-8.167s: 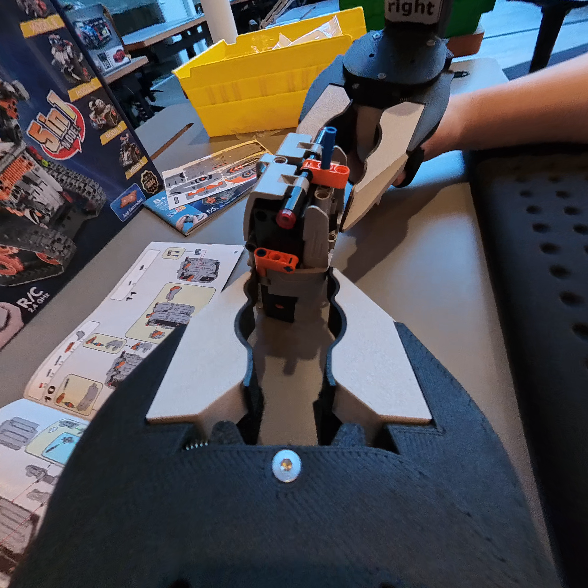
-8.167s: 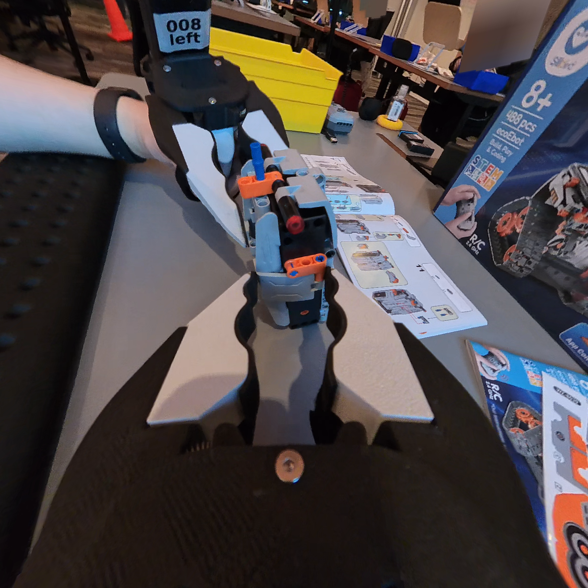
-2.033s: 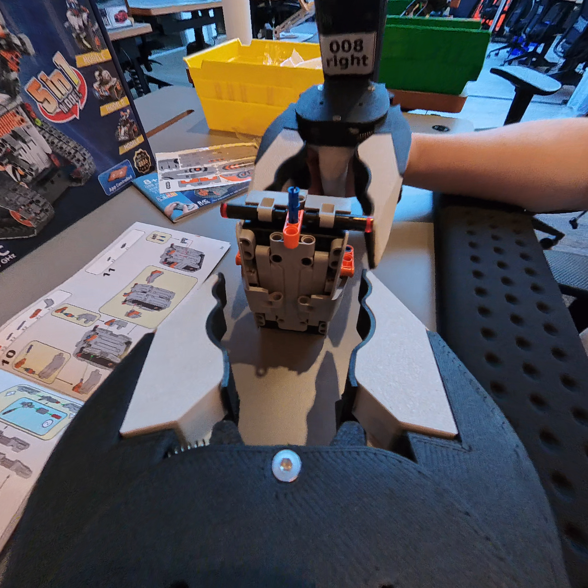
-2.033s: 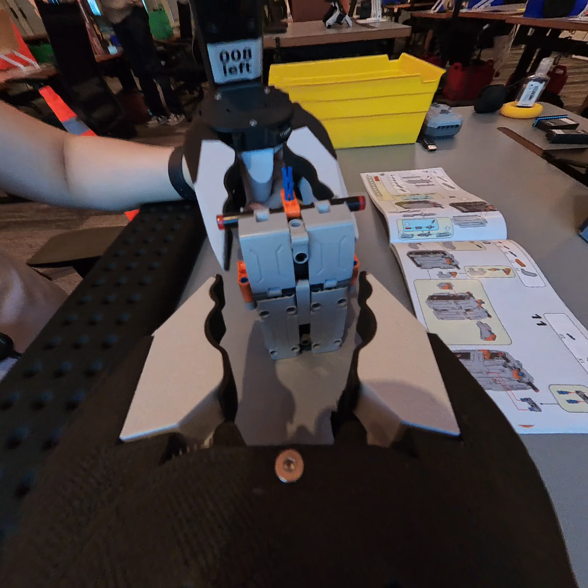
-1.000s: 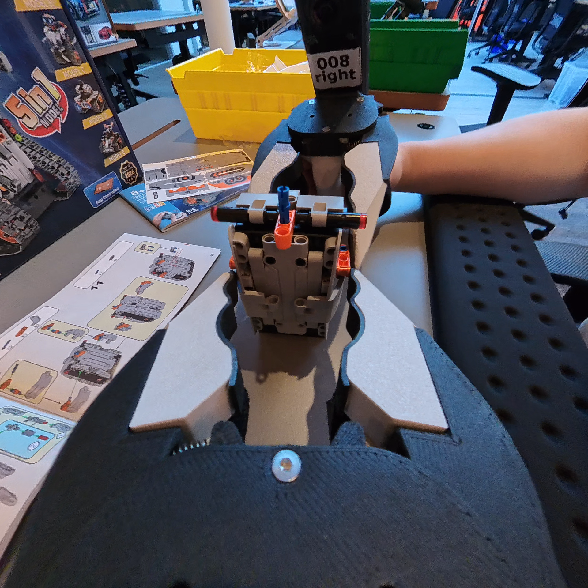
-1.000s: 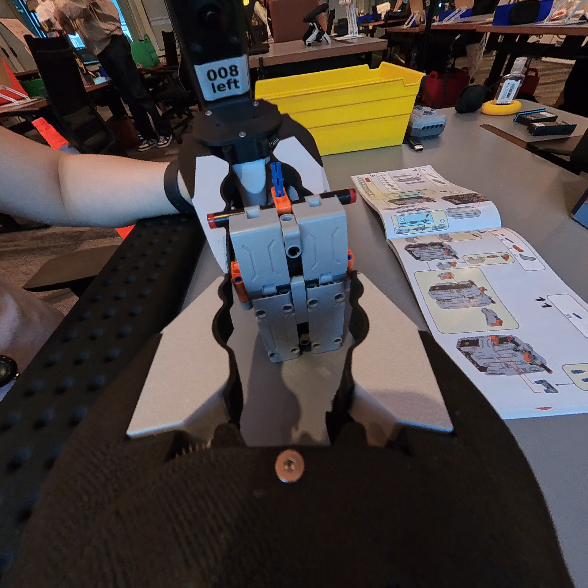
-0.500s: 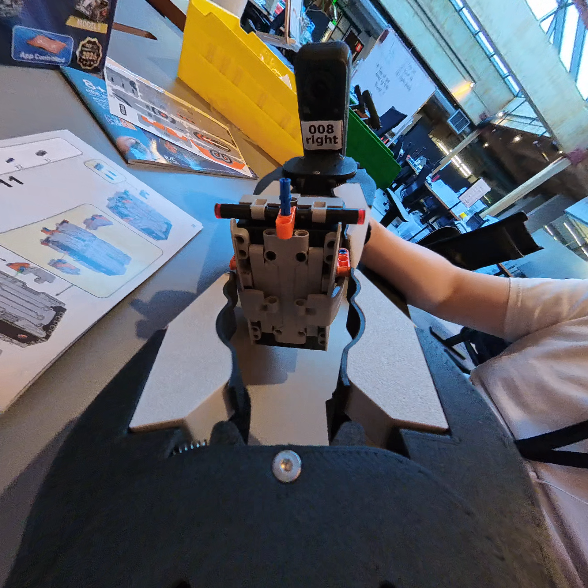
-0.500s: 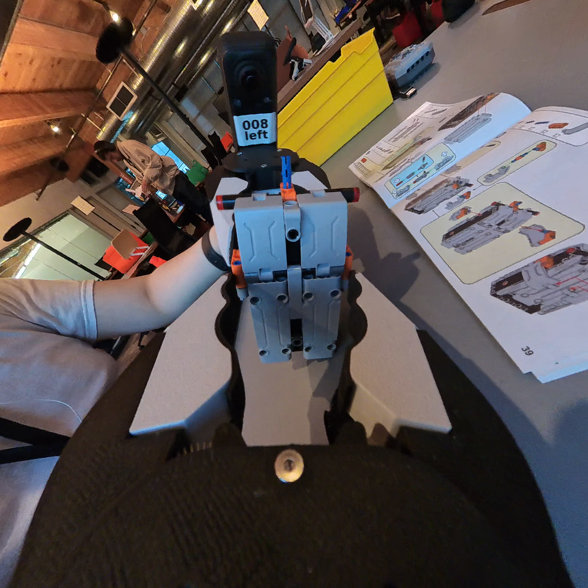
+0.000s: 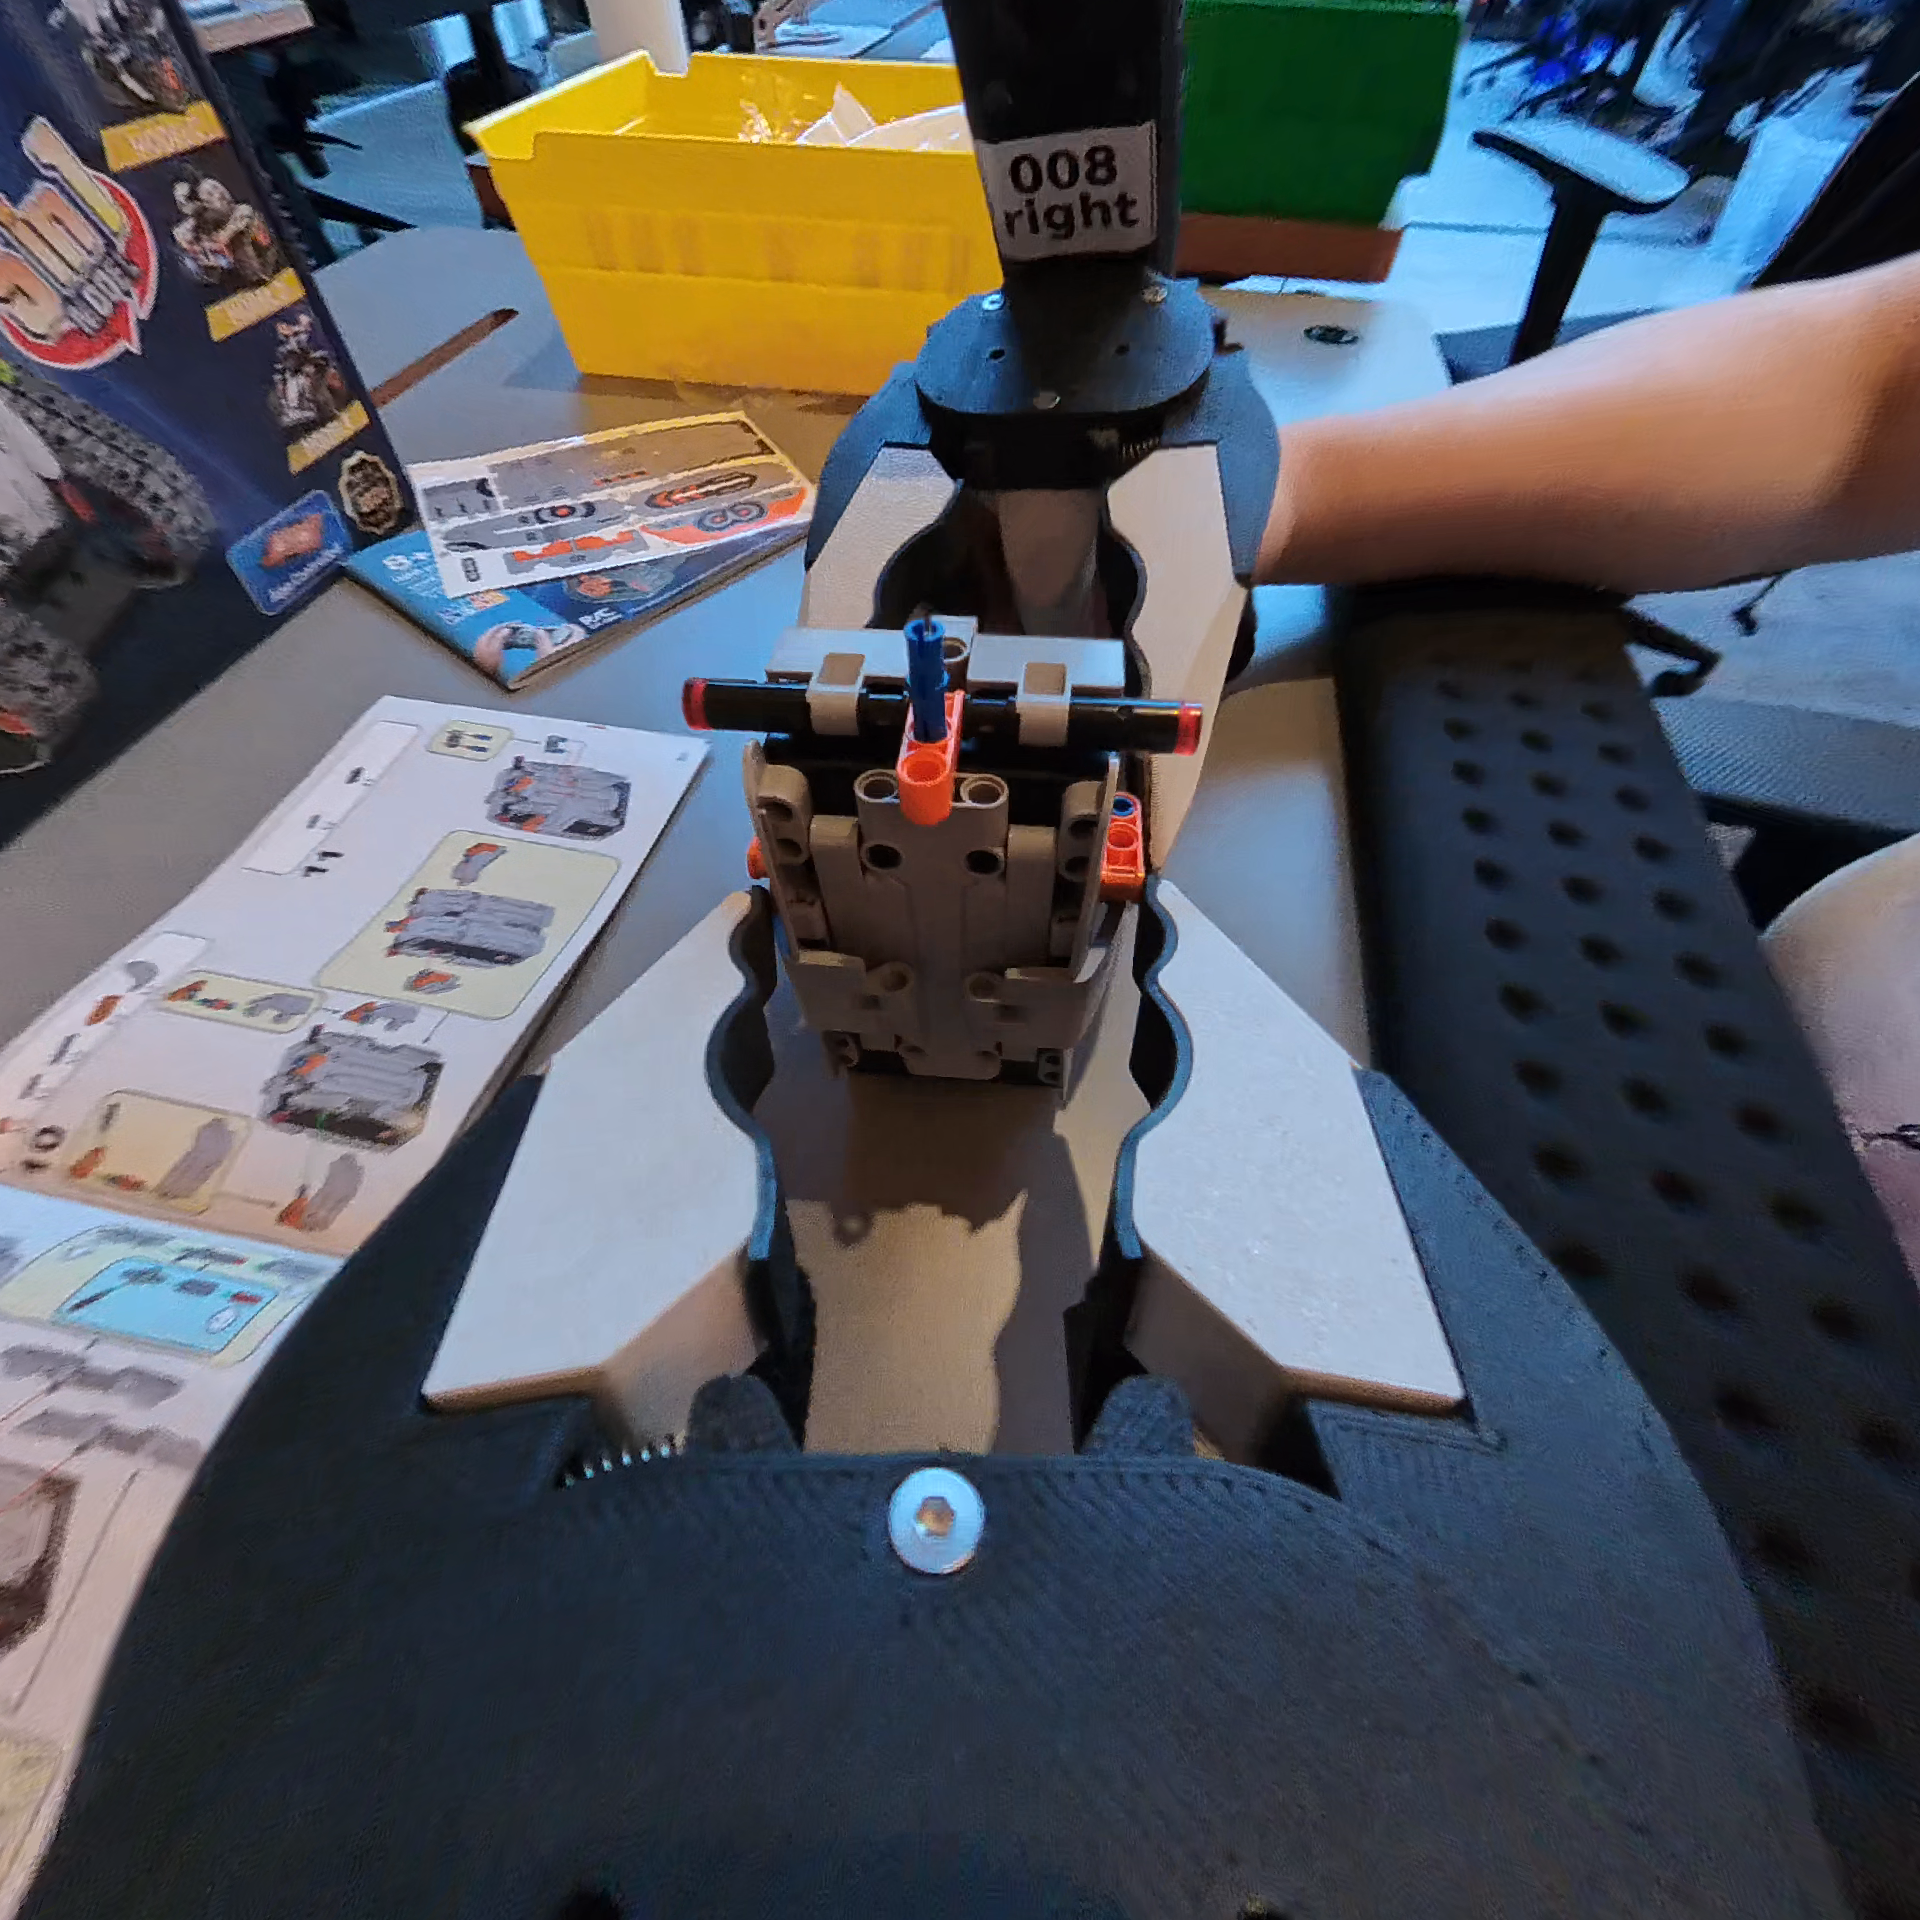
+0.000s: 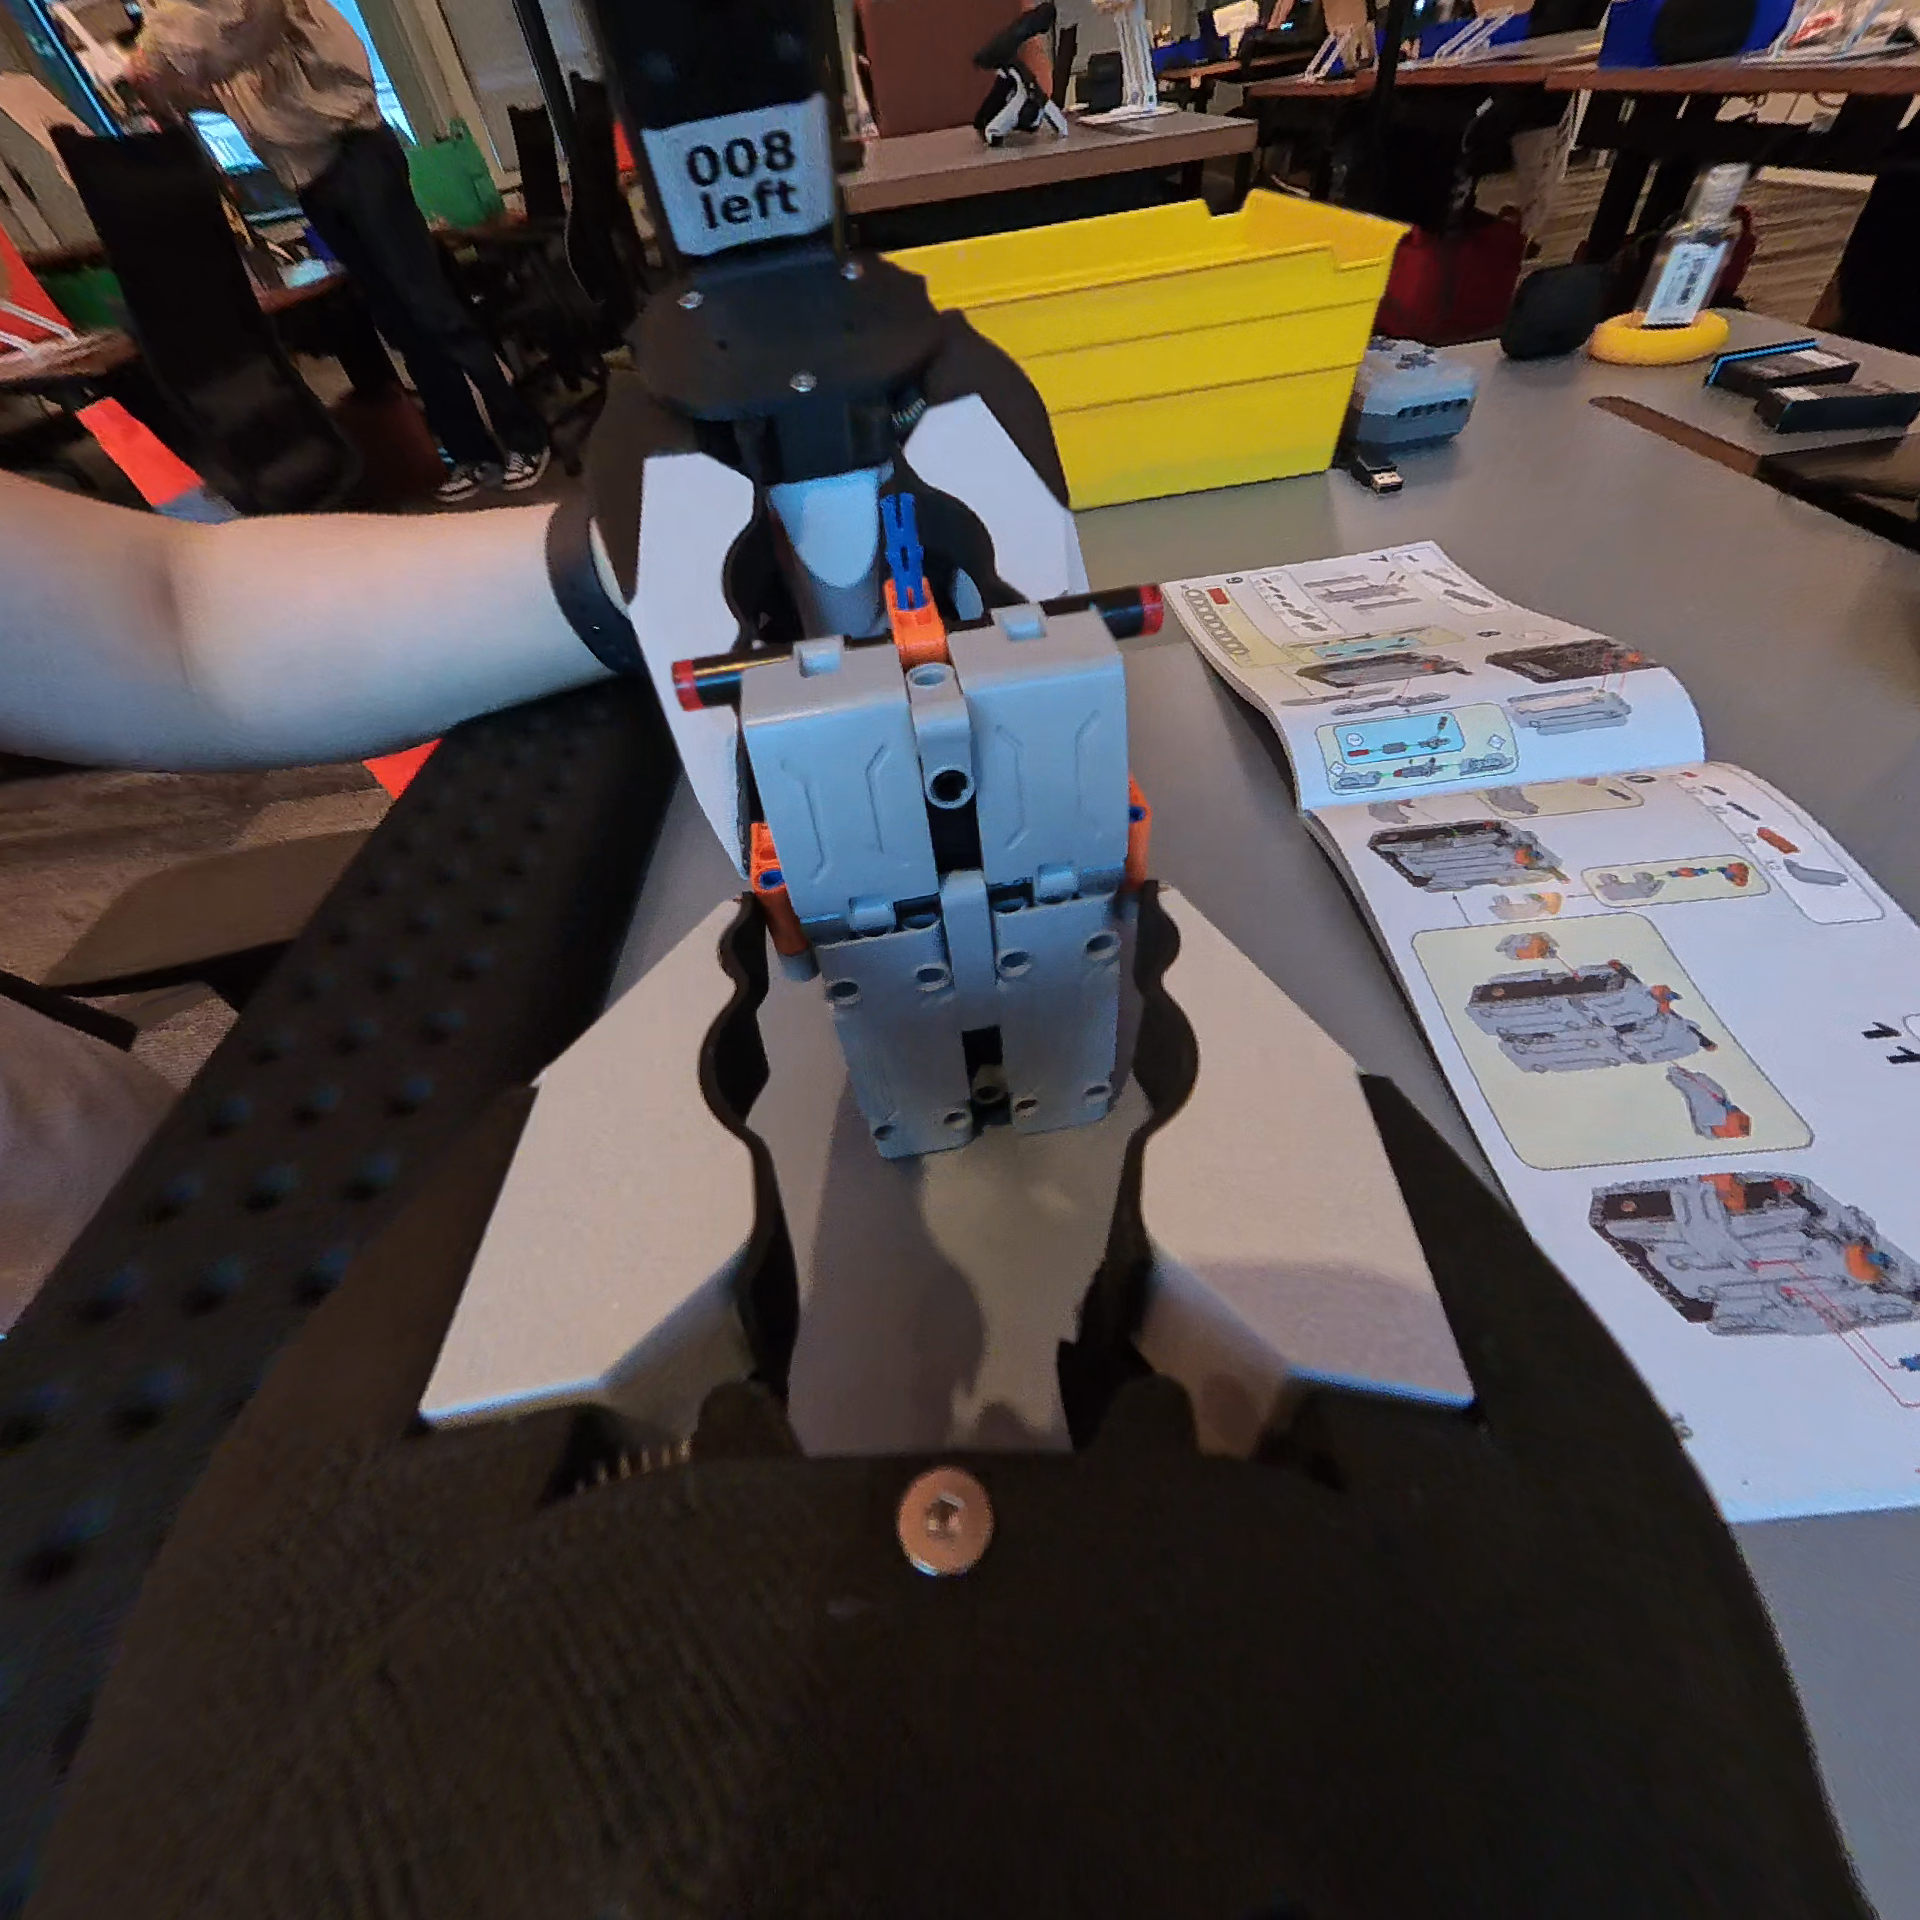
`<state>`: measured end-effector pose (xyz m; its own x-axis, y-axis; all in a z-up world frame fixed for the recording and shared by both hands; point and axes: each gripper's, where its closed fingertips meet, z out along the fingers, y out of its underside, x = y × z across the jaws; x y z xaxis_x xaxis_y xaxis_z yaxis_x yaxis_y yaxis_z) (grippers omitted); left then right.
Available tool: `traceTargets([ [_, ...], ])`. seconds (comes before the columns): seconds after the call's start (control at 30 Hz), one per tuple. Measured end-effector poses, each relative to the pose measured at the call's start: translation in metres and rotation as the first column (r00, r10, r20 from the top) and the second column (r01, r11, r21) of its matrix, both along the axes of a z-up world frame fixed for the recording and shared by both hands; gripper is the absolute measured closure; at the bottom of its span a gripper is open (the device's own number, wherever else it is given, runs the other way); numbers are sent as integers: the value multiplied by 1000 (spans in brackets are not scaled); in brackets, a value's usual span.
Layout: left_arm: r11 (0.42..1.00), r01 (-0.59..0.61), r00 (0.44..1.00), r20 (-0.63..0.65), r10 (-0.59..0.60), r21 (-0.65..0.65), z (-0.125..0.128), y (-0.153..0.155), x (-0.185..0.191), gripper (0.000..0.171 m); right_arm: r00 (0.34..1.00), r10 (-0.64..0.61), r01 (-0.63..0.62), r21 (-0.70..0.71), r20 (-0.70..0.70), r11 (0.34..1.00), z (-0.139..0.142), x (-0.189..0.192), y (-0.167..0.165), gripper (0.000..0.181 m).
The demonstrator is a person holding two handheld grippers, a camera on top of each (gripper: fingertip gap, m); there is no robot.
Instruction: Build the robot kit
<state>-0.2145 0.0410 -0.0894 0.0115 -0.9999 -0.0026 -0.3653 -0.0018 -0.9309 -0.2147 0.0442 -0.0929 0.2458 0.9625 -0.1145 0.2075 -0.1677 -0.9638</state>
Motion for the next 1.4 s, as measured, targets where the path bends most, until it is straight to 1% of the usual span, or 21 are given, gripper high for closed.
traceTargets([
  [0.13, 998, -61, 998, -14, 61, 19, -1, 3, -6, 103, 1000, -16, 16, -21, -8, 1000, -2, 1, 4, 108],
  [0.27, 989, -142, 989, -25, 143, 37, -1, 5, -12, 103, 997, -69, 68, -37, -33, 997, 1, 16, 8, 108],
  [0.33, 980, -194, 980, -32, 196, 46, 0, 7, -19, 103, 996, -84, 83, -49, -24, 995, -1, 21, 9, 108],
  [0.43, 952, -302, 952, -36, 303, 44, -1, 13, -34, 103, 994, -109, 109, -40, 6, 993, -3, 25, 12, 108],
  [0.5, 912, -410, 911, -34, 410, 12, -1, 22, -50, 103, 992, -121, 122, -37, 39, 992, -7, 26, 14, 109],
  [0.57, 836, -548, 835, -41, 548, 24, -1, 36, -72, 103, 988, -129, 133, -41, 80, 990, -14, 27, 15, 109],
  [0.63, 729, -682, 727, -59, 684, 53, -1, 50, -97, 103, 987, -124, 129, -43, 101, 991, -17, 26, 14, 110],
  [0.73, 528, -849, 524, -84, 848, 35, -2, 70, -136, 104, 984, -127, 132, -35, 126, 991, -20, 25, 14, 111],
  [0.8, 388, -921, 384, -85, 919, 27, -2, 80, -159, 103, 981, -127, 133, -33, 147, 991, -23, 25, 13, 111],
  [0.83, 332, -943, 329, -82, 941, 31, -2, 84, -167, 103, 980, -126, 133, -32, 157, 991, -24, 24, 12, 111],
  [0.87, 300, -954, 297, -79, 952, 29, -2, 86, -171, 103, 978, -126, 133, -31, 165, 991, -25, 24, 11, 111],
  [0.9, 283, -959, 280, -75, 957, 17, -2, 88, -172, 103, 977, -127, 133, -28, 172, 991, -26, 24, 11, 111],
  [1.0, 249, -968, 247, -63, 967, 24, -2, 93, -169, 103, 974, -127, 134, -22, 186, 991, -28, 24, 9, 111],
  [1.07, 249, -967, 246, -71, 967, 45, -6, 93, -164, 100, 973, -124, 131, -23, 194, 991, -29, 23, 7, 111],
  [1.13, 274, -960, 267, -111, 957, 56, -17, 90, -158, 84, 973, -122, 128, -22, 197, 991, -29, 23, 6, 111],
  [1.17, 287, -956, 277, -130, 952, 65, -22, 88, -157, 79, 972, -121, 128, -23, 199, 992, -29, 23, 6, 111],
  [1.2, 299, -952, 286, -146, 947, 72, -26, 86, -157, 78, 972, -121, 128, -24, 201, 991, -30, 23, 6, 111],
  [1.27, 327, -943, 312, -177, 934, 66, -32, 81, -158, 82, 971, -124, 132, -26, 202, 991, -30, 24, 6, 111],
  [1.33, 355, -934, 342, -182, 922, 40, -34, 78, -157, 84, 972, -128, 137, -32, 199, 990, -29, 25, 6, 111],
  [1.4, 366, -930, 356, -184, 916, 25, -34, 78, -160, 87, 972, -133, 143, -40, 193, 989, -28, 26, 5, 111],
])
